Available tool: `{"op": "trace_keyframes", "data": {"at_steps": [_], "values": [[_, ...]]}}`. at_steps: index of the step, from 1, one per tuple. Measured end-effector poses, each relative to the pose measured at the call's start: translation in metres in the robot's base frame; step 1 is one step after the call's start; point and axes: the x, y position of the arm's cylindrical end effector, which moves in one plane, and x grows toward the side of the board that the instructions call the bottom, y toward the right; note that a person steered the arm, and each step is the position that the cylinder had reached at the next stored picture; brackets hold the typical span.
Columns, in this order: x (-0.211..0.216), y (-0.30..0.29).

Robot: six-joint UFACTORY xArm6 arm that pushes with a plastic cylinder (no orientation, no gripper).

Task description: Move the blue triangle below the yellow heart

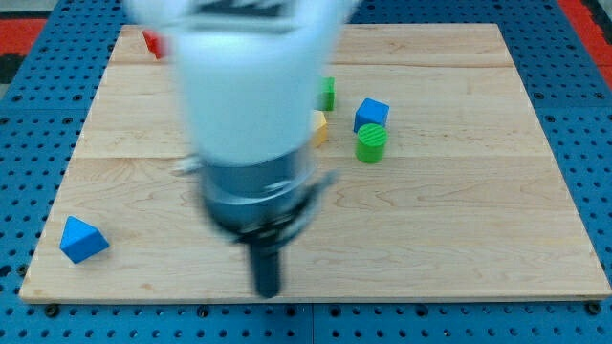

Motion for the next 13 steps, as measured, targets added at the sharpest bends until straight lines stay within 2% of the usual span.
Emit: {"op": "trace_keyframes", "data": {"at_steps": [2, 3, 4, 6, 8, 9, 10, 11, 12, 13], "values": [[-0.001, -0.158], [-0.025, -0.210], [-0.055, -0.167], [-0.107, -0.045], [-0.127, 0.019], [-0.144, 0.025], [-0.118, 0.022], [-0.107, -0.091], [-0.172, -0.168], [-0.267, -0.181]]}}
